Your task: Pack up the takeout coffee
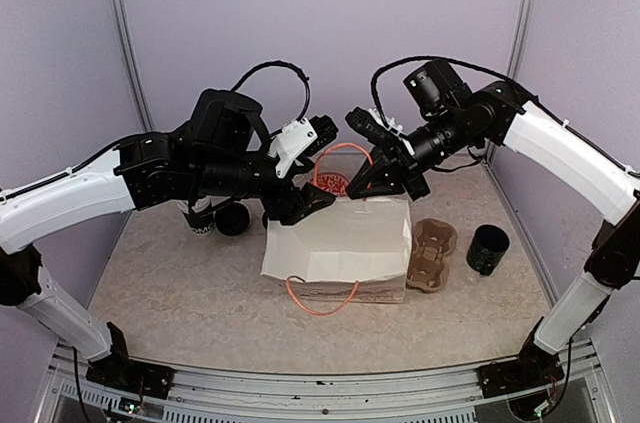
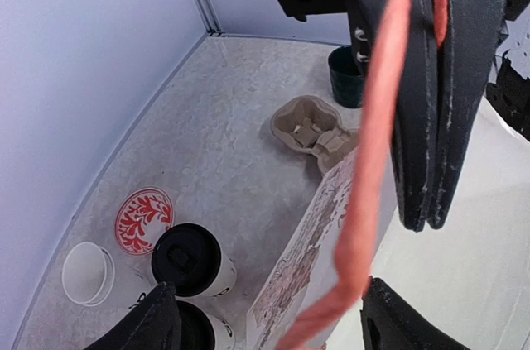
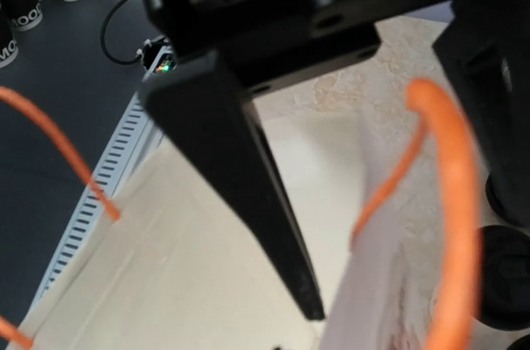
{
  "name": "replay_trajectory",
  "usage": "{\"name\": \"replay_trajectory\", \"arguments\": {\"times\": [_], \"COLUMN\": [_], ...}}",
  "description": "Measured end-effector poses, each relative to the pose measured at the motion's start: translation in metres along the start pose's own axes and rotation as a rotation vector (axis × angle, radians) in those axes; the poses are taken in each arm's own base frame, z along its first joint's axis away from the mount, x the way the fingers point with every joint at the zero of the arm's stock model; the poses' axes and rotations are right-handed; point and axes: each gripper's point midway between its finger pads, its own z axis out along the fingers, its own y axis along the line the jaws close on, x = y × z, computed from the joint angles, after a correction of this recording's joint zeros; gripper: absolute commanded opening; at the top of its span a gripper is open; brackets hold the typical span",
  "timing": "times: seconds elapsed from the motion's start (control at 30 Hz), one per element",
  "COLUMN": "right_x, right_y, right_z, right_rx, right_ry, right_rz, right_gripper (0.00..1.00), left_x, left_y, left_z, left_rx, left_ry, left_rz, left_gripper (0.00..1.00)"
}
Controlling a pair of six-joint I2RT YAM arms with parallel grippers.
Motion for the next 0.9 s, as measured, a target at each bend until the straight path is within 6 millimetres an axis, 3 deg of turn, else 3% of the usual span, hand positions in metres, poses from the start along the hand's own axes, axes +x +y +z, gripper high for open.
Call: {"name": "replay_trajectory", "arguments": {"times": [0.2,0.37,0.63,0.8,0.9], "right_x": [0.002,0.005,0.002,0.006,0.013], "right_y": [-0.002,-0.003,-0.007,-0.006,-0.018], "right_z": [0.0,0.0,-0.008,-0.027,-0.065], "right_rx": [0.009,0.022,0.065,0.123,0.215], "right_ry": [0.012,0.028,0.056,0.073,0.051], "right_rz": [-0.005,-0.008,-0.008,-0.003,0.029], "right_gripper": [0.0,0.01,0.45,0.52,0.51], "left_x": [-0.002,0.009,0.015,0.018,0.02], "left_y": [-0.01,-0.019,-0.012,-0.008,-0.008], "left_z": [0.006,0.015,0.016,0.016,0.015], "left_rx": [0.09,0.15,0.176,0.183,0.191], "left_ry": [0.014,0.058,0.072,0.076,0.085], "left_rz": [0.049,0.057,0.029,0.015,0.008], "left_gripper": [0.45,0.26,0.1,0.0,0.0]}}
